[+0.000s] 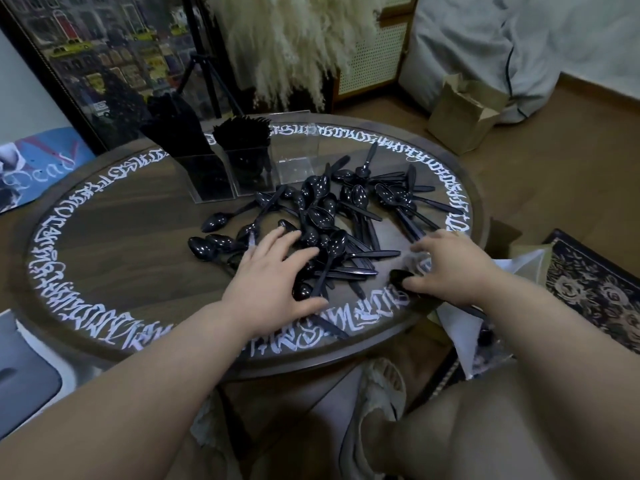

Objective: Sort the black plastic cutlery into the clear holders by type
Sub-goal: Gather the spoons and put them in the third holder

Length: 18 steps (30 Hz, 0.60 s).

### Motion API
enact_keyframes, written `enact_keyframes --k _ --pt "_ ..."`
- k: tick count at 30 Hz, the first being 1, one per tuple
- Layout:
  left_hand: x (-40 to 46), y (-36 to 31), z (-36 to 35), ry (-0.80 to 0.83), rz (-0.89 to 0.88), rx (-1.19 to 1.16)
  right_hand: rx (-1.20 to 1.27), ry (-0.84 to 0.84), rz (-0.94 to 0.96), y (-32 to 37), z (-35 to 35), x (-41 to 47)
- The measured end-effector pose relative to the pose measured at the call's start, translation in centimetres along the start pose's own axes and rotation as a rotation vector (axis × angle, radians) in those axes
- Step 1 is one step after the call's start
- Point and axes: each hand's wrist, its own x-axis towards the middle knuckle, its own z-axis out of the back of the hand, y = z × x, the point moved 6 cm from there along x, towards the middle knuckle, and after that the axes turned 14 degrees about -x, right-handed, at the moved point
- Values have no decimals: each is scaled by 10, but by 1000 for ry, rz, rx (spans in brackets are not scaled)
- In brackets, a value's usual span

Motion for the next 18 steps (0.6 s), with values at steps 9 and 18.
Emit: enact_keyframes --k 9,18 --pt "9 -9 -15 35 20 73 -49 18 30 -2 -12 13" --pt "14 3 -1 -119 86 52 267 -119 52 28 -2 29"
